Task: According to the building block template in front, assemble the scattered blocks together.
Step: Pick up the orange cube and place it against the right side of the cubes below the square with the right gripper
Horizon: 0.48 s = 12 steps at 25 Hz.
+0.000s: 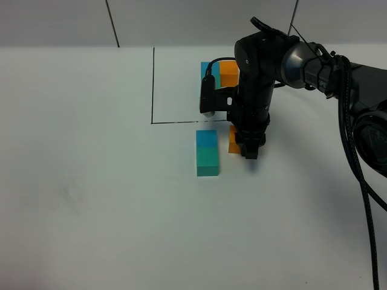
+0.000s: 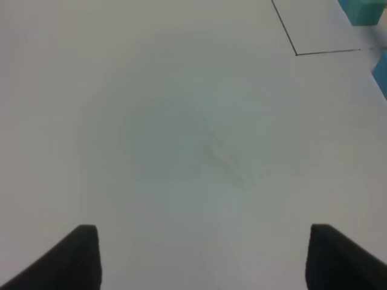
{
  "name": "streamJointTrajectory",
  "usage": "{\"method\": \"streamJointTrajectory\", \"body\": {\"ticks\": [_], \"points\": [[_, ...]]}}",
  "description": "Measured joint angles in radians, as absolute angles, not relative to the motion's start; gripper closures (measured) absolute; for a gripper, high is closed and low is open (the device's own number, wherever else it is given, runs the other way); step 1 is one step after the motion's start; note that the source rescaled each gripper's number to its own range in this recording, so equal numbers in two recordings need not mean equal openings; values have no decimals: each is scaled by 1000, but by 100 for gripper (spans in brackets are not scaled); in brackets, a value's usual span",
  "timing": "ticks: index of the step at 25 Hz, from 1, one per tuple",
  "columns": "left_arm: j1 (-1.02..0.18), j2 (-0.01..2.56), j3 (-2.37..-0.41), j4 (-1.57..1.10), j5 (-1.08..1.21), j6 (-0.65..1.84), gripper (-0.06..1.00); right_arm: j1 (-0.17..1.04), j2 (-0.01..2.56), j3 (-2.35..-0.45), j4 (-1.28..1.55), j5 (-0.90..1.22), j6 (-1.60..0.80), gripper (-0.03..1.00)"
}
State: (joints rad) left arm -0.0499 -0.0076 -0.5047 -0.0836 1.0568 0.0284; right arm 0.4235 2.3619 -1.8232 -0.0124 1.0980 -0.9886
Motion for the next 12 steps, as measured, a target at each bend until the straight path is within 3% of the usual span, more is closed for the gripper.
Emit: {"method": "streamJointTrajectory", "body": {"ticks": [12], "points": [[-50,-8,-505,-84,1057,28,45,452,2362,-1823,-16,1113,-990,94]]}}
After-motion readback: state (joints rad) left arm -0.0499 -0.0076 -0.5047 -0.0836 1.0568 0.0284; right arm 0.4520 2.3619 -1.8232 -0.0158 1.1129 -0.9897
